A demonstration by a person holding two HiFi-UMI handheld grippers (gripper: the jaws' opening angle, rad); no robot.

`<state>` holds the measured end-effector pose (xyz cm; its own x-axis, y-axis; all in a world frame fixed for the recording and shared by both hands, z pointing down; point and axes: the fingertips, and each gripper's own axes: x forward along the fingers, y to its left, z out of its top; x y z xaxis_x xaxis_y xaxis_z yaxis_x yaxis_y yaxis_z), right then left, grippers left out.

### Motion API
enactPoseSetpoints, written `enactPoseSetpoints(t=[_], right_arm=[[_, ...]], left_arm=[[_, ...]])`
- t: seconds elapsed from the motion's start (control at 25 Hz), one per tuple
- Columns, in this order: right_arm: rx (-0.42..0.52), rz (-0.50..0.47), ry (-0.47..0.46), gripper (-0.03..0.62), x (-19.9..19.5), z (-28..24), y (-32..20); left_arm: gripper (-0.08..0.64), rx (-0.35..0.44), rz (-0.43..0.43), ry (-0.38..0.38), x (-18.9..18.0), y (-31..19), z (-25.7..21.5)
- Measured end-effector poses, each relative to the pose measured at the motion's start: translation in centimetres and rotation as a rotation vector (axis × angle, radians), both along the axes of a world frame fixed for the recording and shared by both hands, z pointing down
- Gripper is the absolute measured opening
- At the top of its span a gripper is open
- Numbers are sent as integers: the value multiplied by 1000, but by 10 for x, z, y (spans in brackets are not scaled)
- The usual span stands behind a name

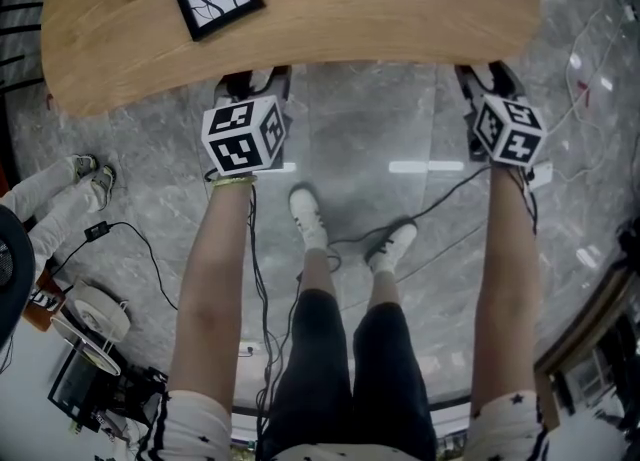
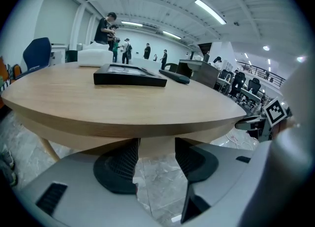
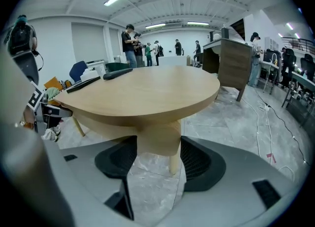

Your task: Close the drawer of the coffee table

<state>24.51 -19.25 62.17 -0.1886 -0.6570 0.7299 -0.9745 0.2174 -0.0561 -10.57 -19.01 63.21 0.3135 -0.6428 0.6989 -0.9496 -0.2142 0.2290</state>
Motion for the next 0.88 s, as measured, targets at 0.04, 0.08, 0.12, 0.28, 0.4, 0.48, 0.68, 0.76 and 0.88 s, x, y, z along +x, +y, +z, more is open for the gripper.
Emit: enactPoseSetpoints(t=[0.04,0.08,0.12,0.28,0.4,0.48,0.68,0.76,0.88], right_arm=[[0,-2,2,270,0,-1,1],[0,-2,4,270,0,-1,3],[0,-1,5,270,0,-2,5],[-5,-5,7,270,-2,-3,12],[-11,-14,8,270,-6,-3,20],[-14,-13,8,270,-8,-4,25],[-6,0,2,270,-13,-11,37],[-4,1,2,270,-18,-15,42],[0,5,-9,270,-25,-23,50]], left_arm=[[239,-1,-3,0,-1,1,0],[239,-3,-5,1,-1,2,0],[239,-4,-7,4,-1,3,-1],[239,-9,-7,7,0,9,-2],[239,-7,-7,11,0,14,-5],[239,-2,-3,11,1,18,-8],[239,7,-5,15,5,30,-15],[239,8,1,12,6,35,-20],[238,16,12,15,10,43,-29]])
